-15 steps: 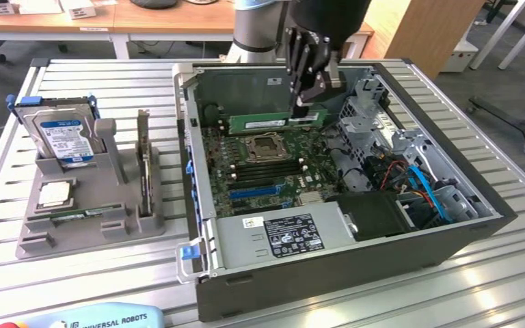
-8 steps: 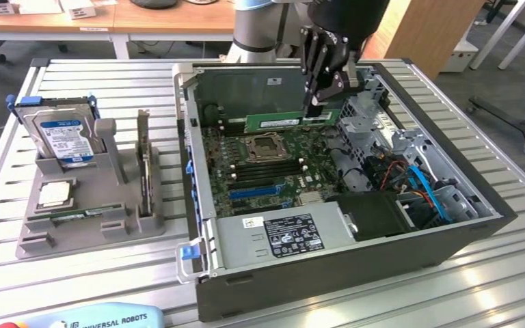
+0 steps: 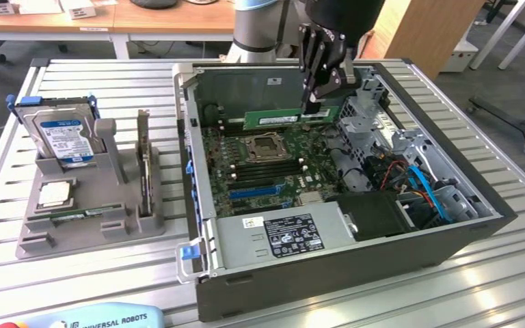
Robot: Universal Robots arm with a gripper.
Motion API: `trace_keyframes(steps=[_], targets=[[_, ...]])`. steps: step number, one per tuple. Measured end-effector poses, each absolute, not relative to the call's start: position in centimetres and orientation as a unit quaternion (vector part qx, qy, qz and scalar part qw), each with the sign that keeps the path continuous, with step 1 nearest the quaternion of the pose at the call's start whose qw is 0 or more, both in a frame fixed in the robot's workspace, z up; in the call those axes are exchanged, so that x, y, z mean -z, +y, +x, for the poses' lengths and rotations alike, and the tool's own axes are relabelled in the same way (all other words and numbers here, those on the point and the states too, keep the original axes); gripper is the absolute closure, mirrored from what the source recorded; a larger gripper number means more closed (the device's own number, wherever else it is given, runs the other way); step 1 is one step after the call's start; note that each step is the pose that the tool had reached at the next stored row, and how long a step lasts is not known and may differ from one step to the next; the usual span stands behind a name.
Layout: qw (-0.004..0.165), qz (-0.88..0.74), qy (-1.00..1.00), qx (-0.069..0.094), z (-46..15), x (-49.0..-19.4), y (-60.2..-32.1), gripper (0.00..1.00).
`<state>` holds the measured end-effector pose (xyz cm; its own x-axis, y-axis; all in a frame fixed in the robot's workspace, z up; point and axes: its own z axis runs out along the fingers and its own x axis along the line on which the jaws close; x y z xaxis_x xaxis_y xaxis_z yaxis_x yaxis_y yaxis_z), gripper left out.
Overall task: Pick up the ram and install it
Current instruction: 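Pick up the ram and move it above insertion slot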
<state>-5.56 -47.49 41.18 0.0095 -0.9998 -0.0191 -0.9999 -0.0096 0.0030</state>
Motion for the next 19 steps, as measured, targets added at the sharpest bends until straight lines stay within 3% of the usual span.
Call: trace_keyframes(steps=[19], targets=[[0.011,-0.709,0.705,-0.008,-5.6,-40.8,-44.2,0.88]])
